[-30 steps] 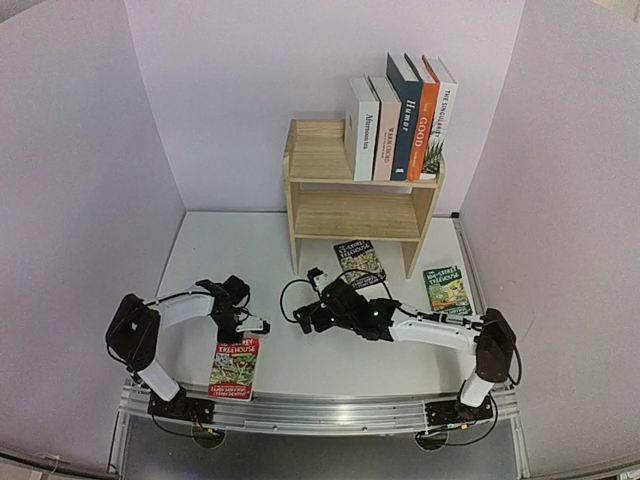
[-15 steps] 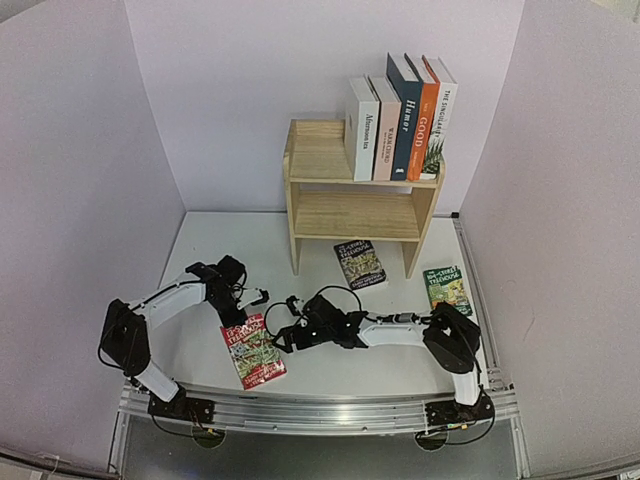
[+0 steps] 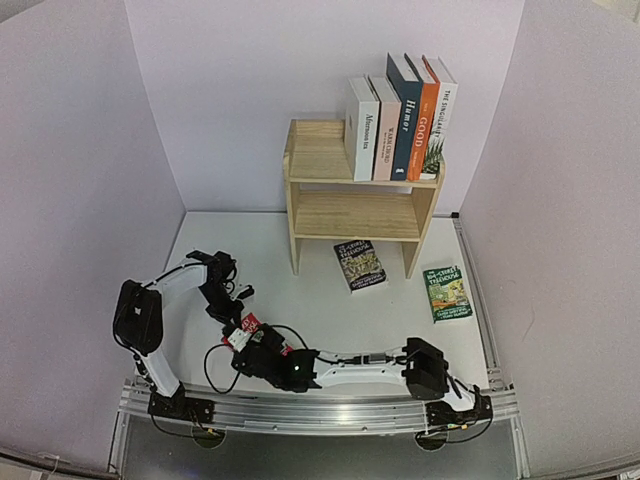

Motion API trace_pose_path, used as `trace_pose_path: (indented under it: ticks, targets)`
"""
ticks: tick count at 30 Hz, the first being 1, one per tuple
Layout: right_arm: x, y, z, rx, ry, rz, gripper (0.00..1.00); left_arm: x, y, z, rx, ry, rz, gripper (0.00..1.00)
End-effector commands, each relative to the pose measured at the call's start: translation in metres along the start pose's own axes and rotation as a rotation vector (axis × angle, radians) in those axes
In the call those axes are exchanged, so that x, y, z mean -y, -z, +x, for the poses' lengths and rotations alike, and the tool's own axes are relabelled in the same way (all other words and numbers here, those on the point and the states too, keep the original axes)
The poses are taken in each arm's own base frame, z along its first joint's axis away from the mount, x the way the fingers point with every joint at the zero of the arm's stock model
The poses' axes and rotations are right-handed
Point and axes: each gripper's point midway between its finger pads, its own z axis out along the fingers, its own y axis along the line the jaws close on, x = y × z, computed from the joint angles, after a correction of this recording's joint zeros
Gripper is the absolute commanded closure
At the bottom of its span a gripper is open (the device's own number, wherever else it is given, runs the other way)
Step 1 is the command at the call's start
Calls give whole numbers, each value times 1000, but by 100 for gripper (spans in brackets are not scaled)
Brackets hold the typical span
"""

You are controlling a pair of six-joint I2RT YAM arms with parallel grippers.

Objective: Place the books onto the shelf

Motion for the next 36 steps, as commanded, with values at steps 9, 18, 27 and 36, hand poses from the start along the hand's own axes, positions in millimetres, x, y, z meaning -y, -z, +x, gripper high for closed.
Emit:
trace_pose_path:
  ticks: [9, 18, 27, 36]
  targets:
    - [2, -41, 54, -151, 556, 258, 19, 13, 4, -9, 0, 124, 143, 100]
    - [24, -44, 57, -180, 609, 381, 86, 15, 9, -11, 17, 122, 149, 100]
    - [73, 16, 16, -145, 557, 268, 100, 20, 101, -47, 317, 96, 176, 0]
    - [191, 142, -73, 35, 397, -9, 100, 2, 233, -35, 787, -58, -98, 0]
